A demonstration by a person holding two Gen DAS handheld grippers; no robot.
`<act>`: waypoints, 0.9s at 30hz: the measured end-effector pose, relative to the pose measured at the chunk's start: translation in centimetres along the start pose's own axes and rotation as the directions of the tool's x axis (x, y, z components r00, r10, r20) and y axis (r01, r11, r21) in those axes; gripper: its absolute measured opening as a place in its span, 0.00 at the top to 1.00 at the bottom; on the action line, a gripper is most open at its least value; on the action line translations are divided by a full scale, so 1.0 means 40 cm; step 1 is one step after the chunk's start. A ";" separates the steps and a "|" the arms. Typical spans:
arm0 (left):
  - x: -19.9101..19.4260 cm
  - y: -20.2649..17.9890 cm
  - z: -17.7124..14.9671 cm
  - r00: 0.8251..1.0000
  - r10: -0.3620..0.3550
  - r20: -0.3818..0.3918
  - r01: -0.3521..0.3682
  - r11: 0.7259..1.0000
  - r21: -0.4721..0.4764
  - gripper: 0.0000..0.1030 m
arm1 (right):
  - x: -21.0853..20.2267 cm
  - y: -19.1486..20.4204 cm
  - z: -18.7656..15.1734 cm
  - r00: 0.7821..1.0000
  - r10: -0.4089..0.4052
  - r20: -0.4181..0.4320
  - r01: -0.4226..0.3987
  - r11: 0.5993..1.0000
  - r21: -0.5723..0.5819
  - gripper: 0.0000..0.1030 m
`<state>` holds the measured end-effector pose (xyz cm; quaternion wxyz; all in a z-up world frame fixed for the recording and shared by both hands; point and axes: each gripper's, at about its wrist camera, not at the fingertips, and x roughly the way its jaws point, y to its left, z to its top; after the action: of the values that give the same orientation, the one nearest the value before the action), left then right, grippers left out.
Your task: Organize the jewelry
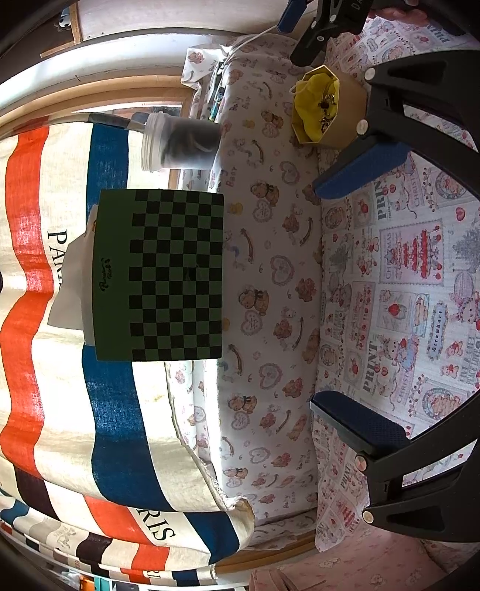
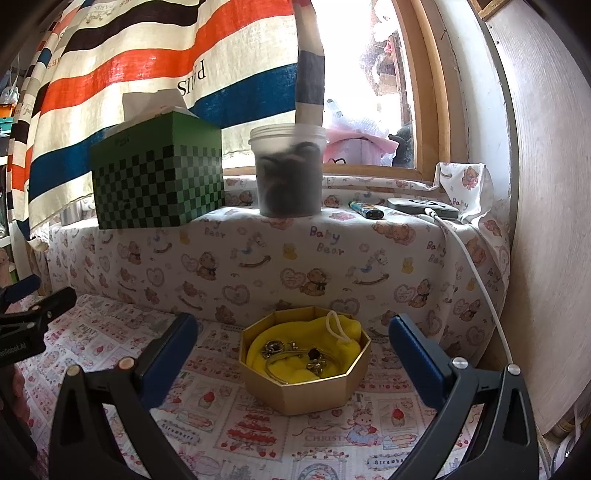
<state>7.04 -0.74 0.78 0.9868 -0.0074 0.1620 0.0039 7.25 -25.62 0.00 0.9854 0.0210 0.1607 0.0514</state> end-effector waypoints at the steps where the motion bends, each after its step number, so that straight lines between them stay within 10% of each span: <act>1: 0.001 0.001 0.000 1.000 0.000 0.000 0.000 1.000 0.000 0.00 | 0.002 0.000 0.000 1.000 0.000 0.000 0.000 1.000 0.000 0.00; 27: 0.000 -0.003 -0.003 1.000 -0.004 -0.001 0.004 1.000 0.008 0.00 | 0.001 0.000 -0.001 1.000 0.001 -0.001 -0.001 1.000 0.001 0.00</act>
<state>7.03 -0.84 0.68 0.9867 -0.0037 0.1623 0.0014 7.29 -25.60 -0.04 0.9853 0.0213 0.1613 0.0518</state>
